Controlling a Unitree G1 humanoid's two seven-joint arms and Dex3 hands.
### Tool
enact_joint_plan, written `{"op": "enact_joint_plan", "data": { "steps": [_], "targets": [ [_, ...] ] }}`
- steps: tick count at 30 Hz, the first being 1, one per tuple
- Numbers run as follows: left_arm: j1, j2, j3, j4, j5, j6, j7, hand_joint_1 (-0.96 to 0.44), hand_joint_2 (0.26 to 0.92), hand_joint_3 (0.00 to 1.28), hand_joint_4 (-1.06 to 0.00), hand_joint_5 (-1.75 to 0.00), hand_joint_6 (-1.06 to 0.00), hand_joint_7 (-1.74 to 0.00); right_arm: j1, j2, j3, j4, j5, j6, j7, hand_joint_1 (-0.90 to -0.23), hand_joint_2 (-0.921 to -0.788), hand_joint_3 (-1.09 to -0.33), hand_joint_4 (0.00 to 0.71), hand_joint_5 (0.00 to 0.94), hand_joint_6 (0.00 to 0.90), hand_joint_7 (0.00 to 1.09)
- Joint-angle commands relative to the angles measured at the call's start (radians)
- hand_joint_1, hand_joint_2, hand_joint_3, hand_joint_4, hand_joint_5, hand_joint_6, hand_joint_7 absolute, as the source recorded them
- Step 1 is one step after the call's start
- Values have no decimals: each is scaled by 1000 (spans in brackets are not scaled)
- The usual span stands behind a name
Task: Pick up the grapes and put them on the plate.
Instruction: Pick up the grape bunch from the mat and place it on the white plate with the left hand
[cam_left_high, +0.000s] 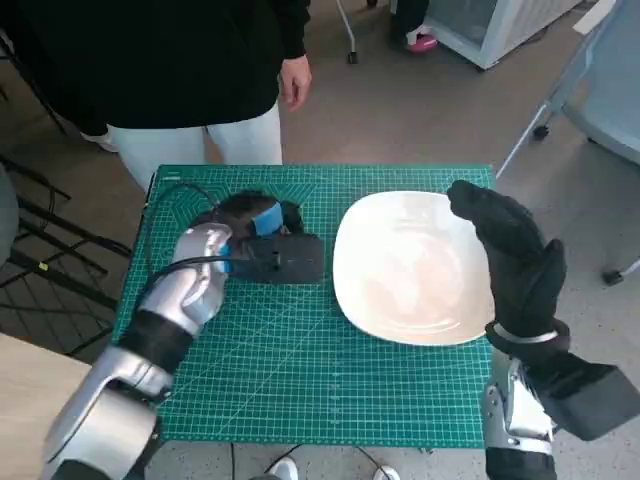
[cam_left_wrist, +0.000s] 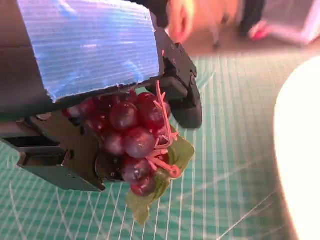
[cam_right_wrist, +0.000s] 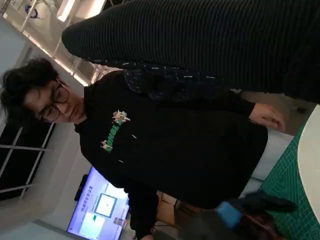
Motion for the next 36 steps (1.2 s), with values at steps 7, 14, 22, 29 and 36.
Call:
{"op": "enact_joint_plan", "data": {
  "steps": [7, 14, 22, 29, 36],
  "targets": [
    [94, 72, 69, -248, 2, 19, -19, 2, 921, 198, -530, -1411, -510, -1195, 0, 4, 3, 13, -4, 15, -3, -647, -921, -731, 311, 0, 60, 314],
    [127, 103, 104, -338, -4, -15, -18, 3, 921, 193, -524, -1477, -547, -1098, -5, 5, 3, 17, -4, 16, -3, -647, -921, -732, 310, 0, 58, 316],
    [154, 124, 139, -425, -10, -39, -27, 2, 921, 178, -541, -1447, -559, -1099, -11, 7, 3, 26, -4, 13, -4, -647, -921, -732, 310, 0, 57, 319],
    [149, 122, 154, -455, -12, -32, -54, 3, 921, 194, -516, -1463, -545, -1122, -13, 10, 3, 30, -2, 12, -2, -646, -921, -731, 311, 0, 57, 320],
    [133, 108, 156, -515, 1, 17, -95, 3, 921, 210, -493, -1491, -533, -1130, -12, 10, 2, 29, -2, 11, -3, -646, -921, -731, 311, 0, 56, 322]
  ]
}}
